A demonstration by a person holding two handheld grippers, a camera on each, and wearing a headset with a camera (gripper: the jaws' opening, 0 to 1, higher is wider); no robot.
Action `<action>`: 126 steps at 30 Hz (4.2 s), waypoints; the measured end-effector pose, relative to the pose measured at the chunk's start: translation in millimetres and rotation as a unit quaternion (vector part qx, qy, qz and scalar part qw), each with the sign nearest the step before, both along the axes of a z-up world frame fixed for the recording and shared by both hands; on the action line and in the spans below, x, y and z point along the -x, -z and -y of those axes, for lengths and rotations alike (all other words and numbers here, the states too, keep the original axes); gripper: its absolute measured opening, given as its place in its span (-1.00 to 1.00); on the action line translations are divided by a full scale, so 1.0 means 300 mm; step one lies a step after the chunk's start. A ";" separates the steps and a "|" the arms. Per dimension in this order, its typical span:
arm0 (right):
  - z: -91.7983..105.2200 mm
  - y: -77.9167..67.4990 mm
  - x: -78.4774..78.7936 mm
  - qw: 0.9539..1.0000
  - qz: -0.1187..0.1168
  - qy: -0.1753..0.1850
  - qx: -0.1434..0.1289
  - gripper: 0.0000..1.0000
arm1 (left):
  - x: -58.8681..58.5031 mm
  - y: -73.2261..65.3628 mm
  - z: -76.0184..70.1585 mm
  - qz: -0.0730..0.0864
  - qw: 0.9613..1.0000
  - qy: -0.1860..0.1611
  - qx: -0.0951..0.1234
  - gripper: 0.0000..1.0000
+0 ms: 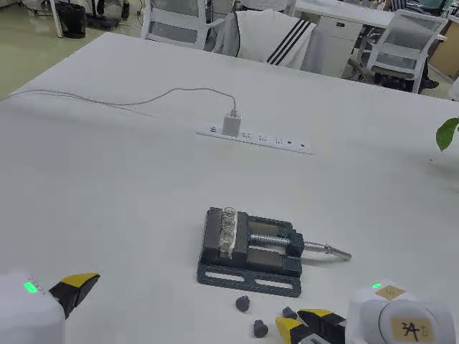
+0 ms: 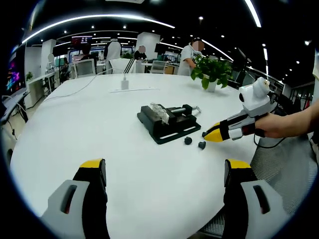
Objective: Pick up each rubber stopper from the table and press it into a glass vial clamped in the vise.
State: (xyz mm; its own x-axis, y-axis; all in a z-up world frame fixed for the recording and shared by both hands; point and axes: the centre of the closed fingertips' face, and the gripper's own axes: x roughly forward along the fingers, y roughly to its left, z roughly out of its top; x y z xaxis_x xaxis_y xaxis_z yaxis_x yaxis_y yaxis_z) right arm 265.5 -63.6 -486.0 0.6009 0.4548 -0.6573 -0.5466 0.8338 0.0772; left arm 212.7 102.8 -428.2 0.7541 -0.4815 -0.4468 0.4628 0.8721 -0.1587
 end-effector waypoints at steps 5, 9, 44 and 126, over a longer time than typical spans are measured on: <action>0.001 0.002 0.002 1.000 -0.002 0.001 0.000 -0.75 | 0.001 0.004 0.003 -0.002 1.000 0.001 0.001 0.97; 0.006 0.006 0.007 1.000 -0.003 0.003 0.001 -0.77 | 0.002 0.006 0.005 -0.002 1.000 0.002 0.001 0.96; -0.009 -0.143 -0.019 0.996 0.008 -0.083 -0.036 -0.85 | -0.020 -0.007 0.058 0.028 0.997 0.064 -0.046 0.87; -0.148 -0.268 0.166 0.933 -0.073 -0.353 0.017 -0.36 | -0.009 -0.087 0.419 0.232 0.837 0.427 -0.252 -0.91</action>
